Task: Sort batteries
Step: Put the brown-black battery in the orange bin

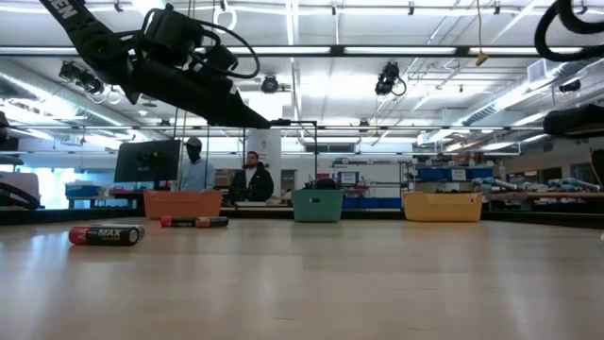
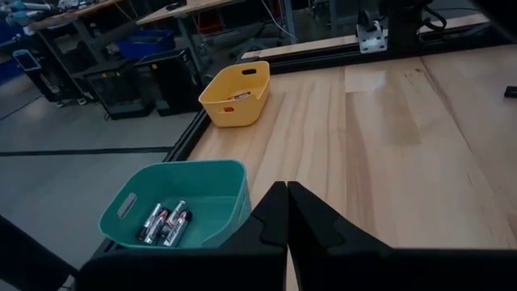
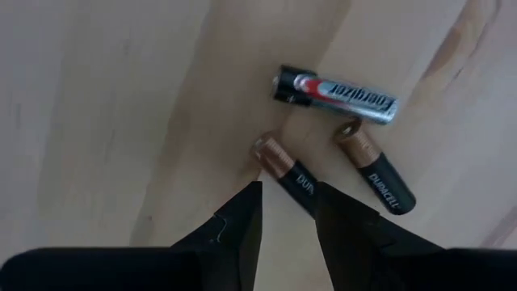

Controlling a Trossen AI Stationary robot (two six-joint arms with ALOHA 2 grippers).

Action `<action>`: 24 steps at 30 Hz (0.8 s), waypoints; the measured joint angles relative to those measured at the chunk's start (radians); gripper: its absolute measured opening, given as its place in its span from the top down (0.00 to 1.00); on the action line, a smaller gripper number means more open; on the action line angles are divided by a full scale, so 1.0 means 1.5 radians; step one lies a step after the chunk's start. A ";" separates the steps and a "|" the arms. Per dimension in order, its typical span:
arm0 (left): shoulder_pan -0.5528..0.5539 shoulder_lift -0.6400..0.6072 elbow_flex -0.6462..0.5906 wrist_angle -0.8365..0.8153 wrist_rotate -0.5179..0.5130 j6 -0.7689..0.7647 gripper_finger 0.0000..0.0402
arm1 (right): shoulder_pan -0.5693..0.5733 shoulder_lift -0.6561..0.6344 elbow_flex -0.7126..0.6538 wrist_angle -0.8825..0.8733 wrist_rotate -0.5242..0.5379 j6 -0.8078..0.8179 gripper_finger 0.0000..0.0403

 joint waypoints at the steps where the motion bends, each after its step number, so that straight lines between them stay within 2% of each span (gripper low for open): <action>1: 0.000 0.000 0.000 0.000 0.000 0.000 0.98 | 0.004 0.000 -0.003 0.000 0.000 -0.006 0.69; 8: 0.000 0.000 0.000 0.000 0.000 0.000 0.98 | 0.012 0.000 -0.019 0.010 0.038 -0.044 0.69; 15: 0.000 0.000 0.000 -0.001 0.000 0.000 0.98 | 0.011 0.000 -0.020 0.017 0.046 -0.047 0.69; 24: 0.000 0.000 0.000 -0.002 0.000 0.000 0.98 | 0.011 0.000 -0.042 -0.002 0.030 0.106 0.69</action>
